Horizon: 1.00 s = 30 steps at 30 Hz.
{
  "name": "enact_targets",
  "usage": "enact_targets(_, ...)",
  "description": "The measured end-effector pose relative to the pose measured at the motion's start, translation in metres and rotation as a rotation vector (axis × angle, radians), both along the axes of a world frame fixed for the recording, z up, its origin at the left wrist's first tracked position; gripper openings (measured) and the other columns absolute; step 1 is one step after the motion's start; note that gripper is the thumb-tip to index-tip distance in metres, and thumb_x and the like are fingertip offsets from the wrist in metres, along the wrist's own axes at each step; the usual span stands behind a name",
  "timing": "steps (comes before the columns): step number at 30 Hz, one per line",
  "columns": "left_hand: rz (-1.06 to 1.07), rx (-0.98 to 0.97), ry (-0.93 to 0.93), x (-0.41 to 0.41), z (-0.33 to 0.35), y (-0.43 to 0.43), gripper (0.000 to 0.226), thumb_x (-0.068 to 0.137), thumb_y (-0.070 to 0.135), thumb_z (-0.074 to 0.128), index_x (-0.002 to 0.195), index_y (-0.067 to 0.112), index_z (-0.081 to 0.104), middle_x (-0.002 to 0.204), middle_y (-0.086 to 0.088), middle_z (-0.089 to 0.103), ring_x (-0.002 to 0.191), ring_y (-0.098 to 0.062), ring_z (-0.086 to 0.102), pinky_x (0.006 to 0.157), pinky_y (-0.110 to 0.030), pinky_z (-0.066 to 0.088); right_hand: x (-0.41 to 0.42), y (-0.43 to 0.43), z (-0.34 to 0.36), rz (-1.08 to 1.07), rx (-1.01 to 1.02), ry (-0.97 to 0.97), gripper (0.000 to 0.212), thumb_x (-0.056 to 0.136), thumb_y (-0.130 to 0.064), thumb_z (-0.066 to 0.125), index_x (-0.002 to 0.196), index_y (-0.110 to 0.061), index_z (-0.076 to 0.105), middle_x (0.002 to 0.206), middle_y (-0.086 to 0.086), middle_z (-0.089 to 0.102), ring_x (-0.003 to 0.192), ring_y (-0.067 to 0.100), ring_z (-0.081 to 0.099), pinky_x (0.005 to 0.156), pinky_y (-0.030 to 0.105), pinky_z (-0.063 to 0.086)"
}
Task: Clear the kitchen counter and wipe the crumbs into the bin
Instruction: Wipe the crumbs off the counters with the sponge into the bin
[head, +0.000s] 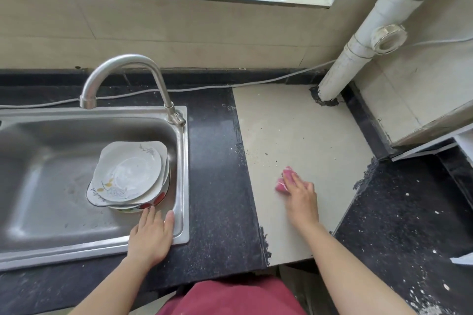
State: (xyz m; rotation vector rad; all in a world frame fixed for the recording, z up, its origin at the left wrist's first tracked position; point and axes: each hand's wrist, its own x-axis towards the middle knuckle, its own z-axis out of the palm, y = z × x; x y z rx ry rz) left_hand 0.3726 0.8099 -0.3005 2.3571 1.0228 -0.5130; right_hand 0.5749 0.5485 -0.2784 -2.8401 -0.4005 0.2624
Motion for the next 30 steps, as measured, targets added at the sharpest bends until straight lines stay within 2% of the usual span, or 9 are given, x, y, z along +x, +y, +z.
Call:
enact_targets(2, 0.025, -0.012, -0.074, 0.013, -0.001, -0.003, 0.053, 0.101, 0.036, 0.017, 0.142, 0.009, 0.035, 0.156, -0.013, 0.019, 0.146, -0.024, 0.007, 0.118, -0.039, 0.009, 0.009, 0.018, 0.006, -0.001, 0.139, -0.039, 0.061, 0.090, 0.008, 0.037, 0.145, -0.021, 0.036, 0.150, -0.002, 0.038, 0.113, 0.025, 0.040, 0.100, 0.031, 0.035)
enact_targets(6, 0.068, 0.013, -0.253, 0.055, 0.002, -0.012, 0.043, 0.101, 0.025, 0.022, 0.132, 0.002, 0.041, 0.147, -0.019, 0.034, 0.141, -0.031, 0.020, 0.115, -0.040, 0.014, -0.007, 0.092, 0.013, 0.253, 0.410, -0.069, 0.054, 0.087, 0.007, 0.044, 0.132, -0.021, 0.055, 0.139, -0.005, 0.051, 0.093, 0.018, 0.039, 0.087, 0.029, 0.040)
enact_targets(10, 0.189, 0.014, -0.302, 0.088, 0.006, -0.013, 0.052, 0.101, 0.027, 0.026, 0.145, 0.000, 0.025, 0.153, -0.018, 0.025, 0.141, -0.030, 0.020, 0.116, -0.039, 0.014, -0.024, 0.147, -0.002, 0.578, 0.281, 0.005, 0.059, 0.083, 0.005, 0.047, 0.135, -0.025, 0.050, 0.142, -0.008, 0.047, 0.099, 0.023, 0.046, 0.080, 0.030, 0.038)
enact_targets(12, 0.195, 0.016, -0.310, 0.094, 0.001, -0.012, 0.054, 0.101, 0.028, 0.026, 0.147, 0.000, 0.020, 0.154, -0.017, 0.023, 0.141, -0.030, 0.020, 0.116, -0.039, 0.014, -0.017, 0.145, -0.007, 0.641, 0.197, -0.037, 0.065, 0.071, 0.005, 0.063, 0.130, -0.020, 0.057, 0.134, -0.003, 0.056, 0.098, 0.028, 0.056, 0.075, 0.030, 0.045)
enact_targets(15, 0.202, 0.024, -0.310, 0.099, -0.004, -0.009, 0.056, 0.100, 0.028, 0.027, 0.146, -0.002, 0.019, 0.152, -0.019, 0.026, 0.139, -0.034, 0.023, 0.116, -0.041, 0.017, 0.011, 0.124, -0.013, 0.428, 0.177, -0.125, 0.074, 0.056, 0.010, 0.075, 0.125, -0.015, 0.062, 0.124, 0.001, 0.064, 0.087, 0.029, 0.062, 0.069, 0.029, 0.053)
enact_targets(19, 0.241, 0.032, -0.304, 0.104, -0.008, -0.010, 0.055, 0.100, 0.026, 0.030, 0.146, -0.004, 0.019, 0.150, -0.021, 0.028, 0.137, -0.036, 0.025, 0.114, -0.042, 0.018, 0.048, 0.093, -0.013, 0.063, 0.051, -0.034, 0.066, 0.089, 0.002, 0.041, 0.147, -0.026, 0.028, 0.155, -0.008, 0.027, 0.117, 0.023, 0.037, 0.097, 0.025, 0.032)
enact_targets(22, 0.285, 0.032, -0.336, 0.104, -0.011, -0.012, 0.054, 0.100, 0.025, 0.031, 0.146, -0.002, 0.021, 0.149, -0.020, 0.031, 0.136, -0.036, 0.026, 0.113, -0.043, 0.019, 0.052, 0.103, 0.000, -0.037, 0.208, -0.083, 0.054, 0.091, 0.000, 0.041, 0.139, -0.025, 0.045, 0.150, -0.008, 0.036, 0.109, 0.023, 0.038, 0.094, 0.025, 0.033)
enact_targets(25, 0.292, 0.048, -0.354, 0.103, -0.014, -0.012, 0.052, 0.100, 0.024, 0.031, 0.145, -0.003, 0.024, 0.146, -0.021, 0.036, 0.133, -0.037, 0.029, 0.112, -0.044, 0.021, 0.034, 0.145, 0.011, 0.187, 0.354, -0.109, 0.060, 0.088, 0.009, 0.042, 0.138, -0.024, 0.047, 0.144, -0.007, 0.046, 0.099, 0.017, 0.037, 0.082, 0.025, 0.035)
enact_targets(30, 0.293, 0.043, -0.385, 0.103, -0.017, -0.012, 0.051, 0.100, 0.023, 0.031, 0.144, -0.003, 0.027, 0.143, -0.022, 0.040, 0.131, -0.036, 0.032, 0.111, -0.044, 0.024, 0.017, 0.177, -0.009, 0.624, 0.128, 0.033, 0.060, 0.088, 0.002, 0.041, 0.145, -0.020, 0.035, 0.151, -0.002, 0.034, 0.114, 0.030, 0.039, 0.088, 0.037, 0.035)
